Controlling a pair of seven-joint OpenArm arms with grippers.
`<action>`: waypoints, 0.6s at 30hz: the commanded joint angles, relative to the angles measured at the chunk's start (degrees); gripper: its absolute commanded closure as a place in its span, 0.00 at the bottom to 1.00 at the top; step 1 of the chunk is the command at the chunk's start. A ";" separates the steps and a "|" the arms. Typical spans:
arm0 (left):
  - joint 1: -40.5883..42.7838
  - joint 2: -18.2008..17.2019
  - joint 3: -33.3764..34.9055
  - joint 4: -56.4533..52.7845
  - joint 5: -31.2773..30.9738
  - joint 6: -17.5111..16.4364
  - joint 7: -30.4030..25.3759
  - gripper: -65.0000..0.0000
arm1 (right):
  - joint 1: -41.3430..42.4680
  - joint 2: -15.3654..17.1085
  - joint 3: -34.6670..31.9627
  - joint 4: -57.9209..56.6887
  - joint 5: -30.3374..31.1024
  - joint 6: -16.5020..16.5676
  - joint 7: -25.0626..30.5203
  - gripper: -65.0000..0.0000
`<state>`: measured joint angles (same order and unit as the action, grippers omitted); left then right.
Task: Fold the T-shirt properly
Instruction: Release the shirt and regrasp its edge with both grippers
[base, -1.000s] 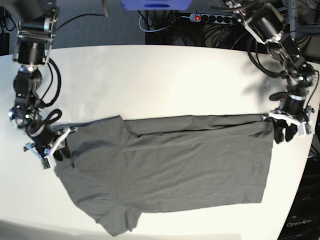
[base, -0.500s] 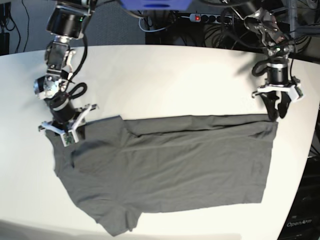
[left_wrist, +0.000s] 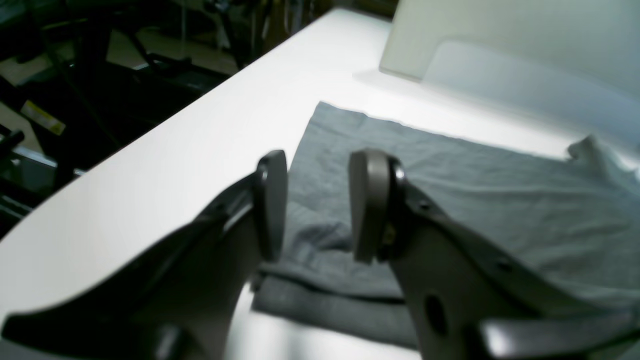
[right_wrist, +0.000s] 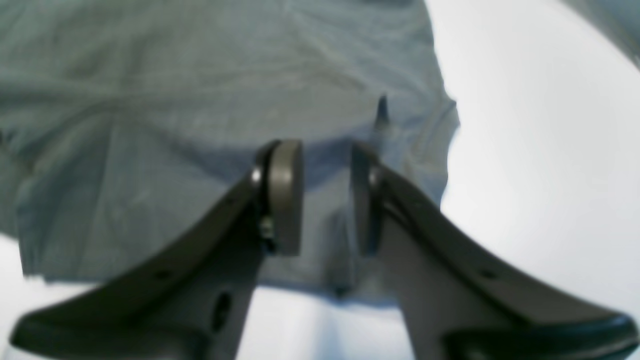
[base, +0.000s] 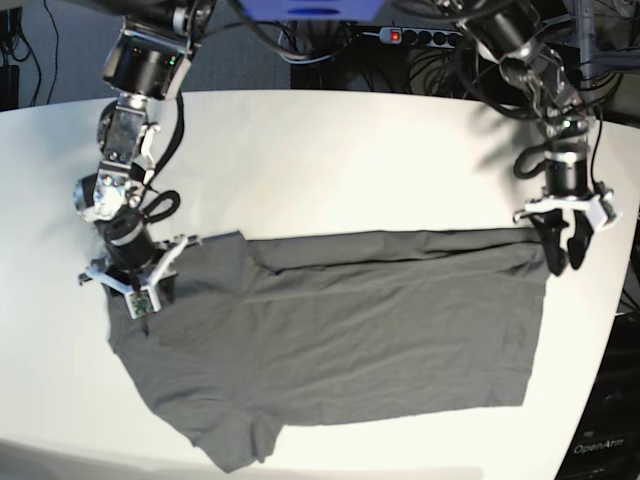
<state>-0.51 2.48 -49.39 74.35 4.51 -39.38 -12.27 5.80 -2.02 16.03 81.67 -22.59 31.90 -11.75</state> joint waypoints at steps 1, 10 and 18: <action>-1.64 -0.33 0.20 -0.46 0.63 -0.62 -0.87 0.67 | 1.54 0.31 -0.16 -0.57 0.30 -0.12 1.24 0.65; -3.75 -0.33 0.46 -7.49 4.32 -0.62 -0.69 0.67 | 6.20 1.80 1.77 -10.15 0.30 -0.12 1.59 0.63; -5.95 -2.17 0.20 -16.02 11.79 -0.62 -0.69 0.67 | 8.83 4.18 1.77 -17.71 0.30 -0.12 1.42 0.63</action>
<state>-5.58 0.69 -49.30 57.54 17.17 -39.51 -11.57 13.32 1.54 17.87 63.18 -22.87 31.59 -11.05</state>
